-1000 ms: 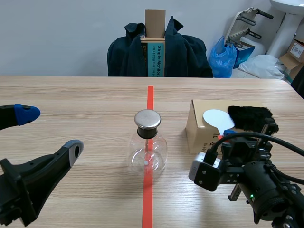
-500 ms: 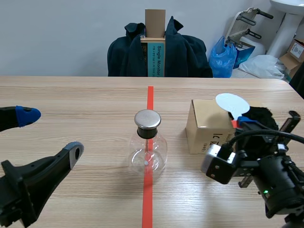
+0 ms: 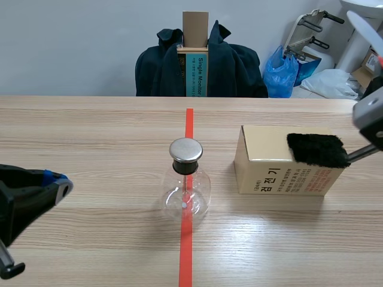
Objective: Do the electroscope experiment.
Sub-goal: 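Bring the plate to the electroscope and point at the metal foil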
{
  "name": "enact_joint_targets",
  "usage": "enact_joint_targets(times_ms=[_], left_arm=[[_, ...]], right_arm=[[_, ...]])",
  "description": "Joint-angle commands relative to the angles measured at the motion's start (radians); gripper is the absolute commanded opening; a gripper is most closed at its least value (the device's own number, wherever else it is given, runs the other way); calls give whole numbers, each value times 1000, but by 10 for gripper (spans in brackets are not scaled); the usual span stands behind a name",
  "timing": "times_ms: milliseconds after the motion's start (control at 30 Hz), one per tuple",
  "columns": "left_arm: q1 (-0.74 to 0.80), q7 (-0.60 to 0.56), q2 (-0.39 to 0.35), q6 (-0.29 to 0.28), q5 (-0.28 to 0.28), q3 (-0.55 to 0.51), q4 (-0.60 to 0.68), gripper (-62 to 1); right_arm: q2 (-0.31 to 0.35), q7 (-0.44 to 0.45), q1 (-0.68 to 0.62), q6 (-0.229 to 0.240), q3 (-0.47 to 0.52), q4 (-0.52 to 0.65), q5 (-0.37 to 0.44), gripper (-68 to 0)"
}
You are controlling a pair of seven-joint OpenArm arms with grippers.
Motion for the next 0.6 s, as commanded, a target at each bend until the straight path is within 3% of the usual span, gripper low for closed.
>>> enact_joint_targets(times_ms=[0,133,233,400,567], left_arm=[[-50,-39,-2,-31,-8,4,-59,-588],[-181,-146,-2,-109,-8,69,-241,-588],[-283,-242,-1,-154,17,161,-378,-588],[-441,-400,16,-156,98,360,-564,-588],[-573,-463,69,-105,134,520,-702,-588]], right_arm=[[-7,32,12,-11,16,36,50,-667],[-7,116,12,-6,32,71,174,-667],[-7,165,12,-6,32,84,188,-667],[-8,225,12,-6,31,84,188,-667],[-7,237,11,5,31,84,188,-667]])
